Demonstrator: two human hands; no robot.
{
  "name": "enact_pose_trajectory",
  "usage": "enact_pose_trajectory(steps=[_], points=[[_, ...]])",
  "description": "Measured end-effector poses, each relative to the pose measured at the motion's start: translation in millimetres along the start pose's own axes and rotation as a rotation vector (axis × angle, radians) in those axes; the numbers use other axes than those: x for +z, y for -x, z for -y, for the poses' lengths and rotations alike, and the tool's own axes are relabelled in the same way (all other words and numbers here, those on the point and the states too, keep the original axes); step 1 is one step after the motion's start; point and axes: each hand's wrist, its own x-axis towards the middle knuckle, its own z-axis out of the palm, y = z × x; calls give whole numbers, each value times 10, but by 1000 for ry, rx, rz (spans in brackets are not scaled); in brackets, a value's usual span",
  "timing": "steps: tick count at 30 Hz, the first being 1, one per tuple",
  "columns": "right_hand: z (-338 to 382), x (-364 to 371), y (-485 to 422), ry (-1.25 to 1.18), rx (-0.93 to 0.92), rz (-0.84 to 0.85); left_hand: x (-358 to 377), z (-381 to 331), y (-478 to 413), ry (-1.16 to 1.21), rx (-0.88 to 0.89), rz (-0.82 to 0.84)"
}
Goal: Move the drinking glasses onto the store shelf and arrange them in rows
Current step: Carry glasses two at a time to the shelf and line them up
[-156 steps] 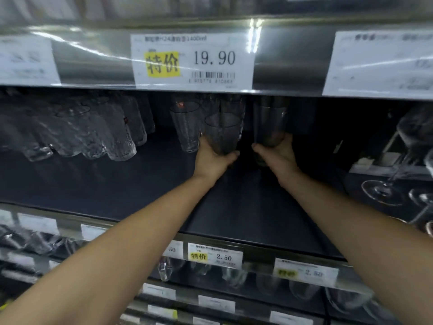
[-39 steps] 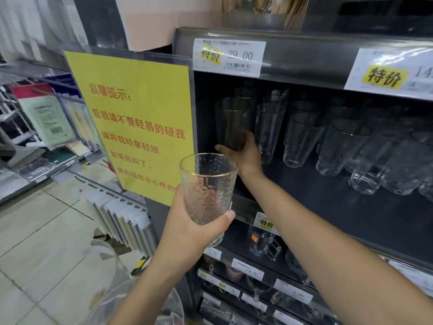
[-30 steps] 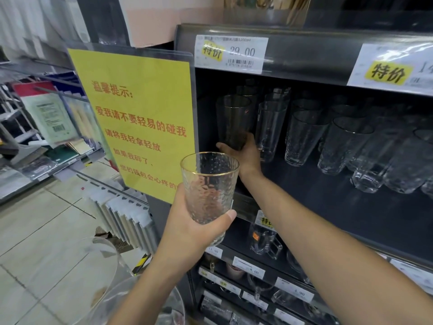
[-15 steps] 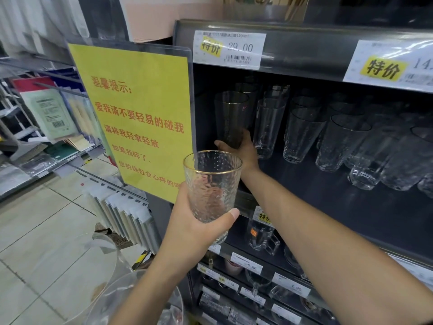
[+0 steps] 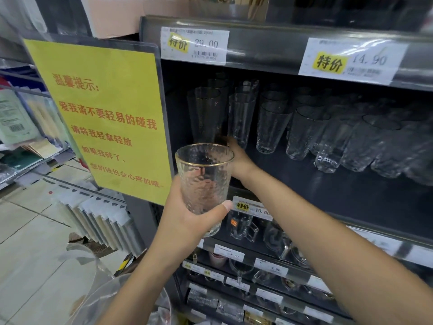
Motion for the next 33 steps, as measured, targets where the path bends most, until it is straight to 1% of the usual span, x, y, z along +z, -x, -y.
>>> enact_pose_trajectory(steps=[4,8,10,13,17,20,25,29,33], points=[[-237,-376,273,161,-29,-52,155,-8,-44,21,36,77],[-468,-878,771,244,20,-154,386,2,-71,46,43,147],[-636,-1135,1014,240,63,-197,532,-1,-99,71,46,178],[-825,-1489,1370,268,106,-262,779,-38,-143,108,54,198],[-997,-1840,1716,475,154,-254,1088,-69,-293,87,64,186],[-1102,-1950,1827,705,155,-218,1313,-83,-447,73,54,168],[-1230,-1876,1815,944,180,-202,1648,1,-727,24,21,200],[-1287,-1847,1823,1015,152,-219,1877,64,-897,-33,28,199],[-1311,-1855,1820,1034,148,-207,2004,157,-1078,-68,15,240]])
